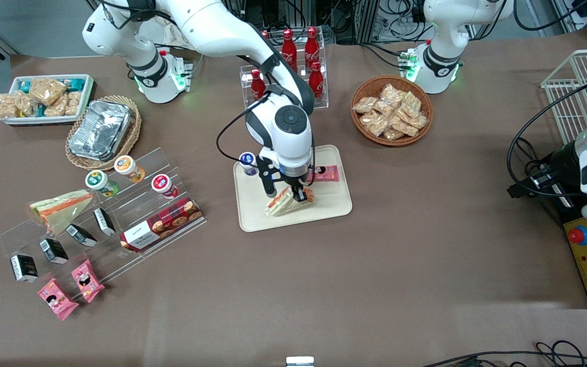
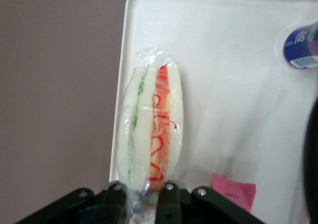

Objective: Place sandwich on tray

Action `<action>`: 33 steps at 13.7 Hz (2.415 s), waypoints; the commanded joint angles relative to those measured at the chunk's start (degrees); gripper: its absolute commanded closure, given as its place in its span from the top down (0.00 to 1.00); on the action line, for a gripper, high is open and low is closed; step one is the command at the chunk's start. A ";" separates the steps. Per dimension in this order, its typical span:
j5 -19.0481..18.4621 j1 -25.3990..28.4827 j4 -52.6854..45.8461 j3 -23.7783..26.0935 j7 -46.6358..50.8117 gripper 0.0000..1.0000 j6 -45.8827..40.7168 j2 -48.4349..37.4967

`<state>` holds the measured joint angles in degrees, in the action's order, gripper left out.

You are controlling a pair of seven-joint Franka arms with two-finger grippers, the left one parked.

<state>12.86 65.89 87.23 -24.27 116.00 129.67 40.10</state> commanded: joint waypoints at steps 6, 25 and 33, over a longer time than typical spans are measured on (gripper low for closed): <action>0.41 0.29 0.22 -0.86 1.95 0.00 4.79 4.28; 5.68 -7.62 -0.74 -0.95 -26.23 1.00 -8.45 -12.84; 2.09 -17.36 -1.27 -1.48 -66.72 1.00 -34.10 -31.74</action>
<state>16.46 51.04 84.71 -26.44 58.83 100.29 12.48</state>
